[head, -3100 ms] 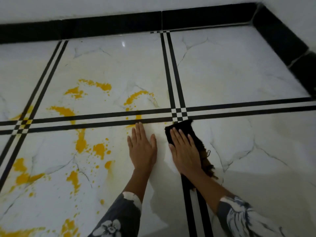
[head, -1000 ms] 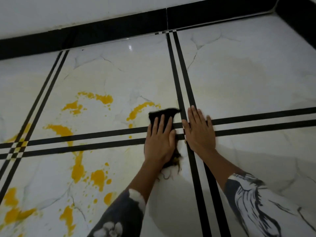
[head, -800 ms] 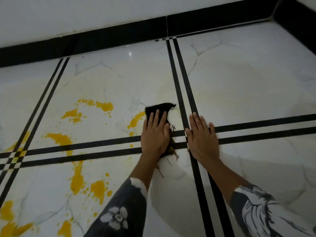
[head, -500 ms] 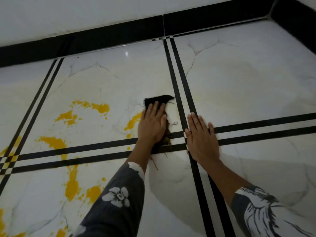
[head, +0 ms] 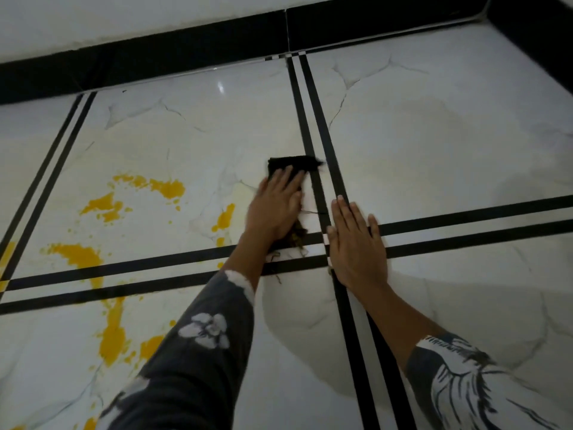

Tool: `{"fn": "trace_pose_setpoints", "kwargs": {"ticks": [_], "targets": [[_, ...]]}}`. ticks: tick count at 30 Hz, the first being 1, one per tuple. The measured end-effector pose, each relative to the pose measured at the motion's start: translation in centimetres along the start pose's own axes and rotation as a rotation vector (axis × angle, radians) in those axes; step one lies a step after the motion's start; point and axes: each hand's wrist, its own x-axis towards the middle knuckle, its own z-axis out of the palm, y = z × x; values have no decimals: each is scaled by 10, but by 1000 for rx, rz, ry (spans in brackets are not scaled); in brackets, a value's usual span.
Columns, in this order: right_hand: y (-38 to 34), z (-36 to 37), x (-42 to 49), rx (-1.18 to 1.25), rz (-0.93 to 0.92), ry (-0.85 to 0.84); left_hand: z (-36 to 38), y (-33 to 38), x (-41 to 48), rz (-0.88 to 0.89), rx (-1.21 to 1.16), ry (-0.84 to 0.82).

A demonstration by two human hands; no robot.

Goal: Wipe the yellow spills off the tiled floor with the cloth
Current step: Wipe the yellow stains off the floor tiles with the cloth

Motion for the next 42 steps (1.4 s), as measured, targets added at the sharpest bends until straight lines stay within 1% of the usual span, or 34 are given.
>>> {"fn": "trace_pose_setpoints", "kwargs": {"ticks": [2,3,4,6,8,9,10,11,13,15,16,17,18,21,22,23,26,28,29,31,33,35,37,38,40,42], "targets": [[0,2,0,-19,8,14,1,-5,-19,-136,2,55],[-1,2,0,-17,17,20,3,2,-30,-167,7,60],[-1,2,0,-15,25,22,5,11,-38,-150,11,53],[-1,1,0,-26,20,21,6,21,-41,-40,18,4],[0,2,0,-28,0,15,3,12,-26,62,29,-27],[1,2,1,-29,-3,8,0,2,-17,72,37,-31],[1,2,1,-33,-5,4,-4,-11,-11,46,36,-21],[1,2,1,-35,-5,2,-6,-25,-9,-16,27,-8],[1,2,1,-37,-4,0,-8,-42,-19,-201,-1,48],[1,3,1,-37,-3,5,-4,-35,-42,-379,10,141],[1,2,0,-31,1,7,-2,-25,-50,-420,16,161],[1,2,0,-30,3,8,0,-16,-54,-423,13,147],[0,1,-1,-31,1,7,2,-9,-55,-384,10,119],[-1,-2,-1,-34,3,7,-4,-15,-40,-141,30,16],[0,-3,1,-32,4,-1,-8,-26,-34,-113,30,11],[-1,-2,0,-28,6,-16,-8,-40,-36,-141,23,22],[1,-2,-1,-25,22,-31,-10,-66,-66,-376,8,106],[3,-3,1,-24,21,-17,-7,-53,-98,-501,-17,163],[-1,-4,0,-9,24,-23,-8,-41,-114,-540,-13,161],[-3,-4,-1,-6,23,-25,-1,-11,-128,-534,-6,149],[-3,-4,-1,-1,24,-23,4,10,-120,-436,-1,115],[-1,-4,0,4,18,-19,3,10,-97,-327,-6,72],[0,-4,0,10,4,-28,0,-9,-85,-325,-2,54],[-1,-3,-1,9,7,-26,-1,-20,-87,-354,4,64],[0,-3,-1,7,17,-22,-3,-36,-107,-485,1,120],[-1,-1,0,3,20,-22,0,-32,-140,-607,-4,168]]}}
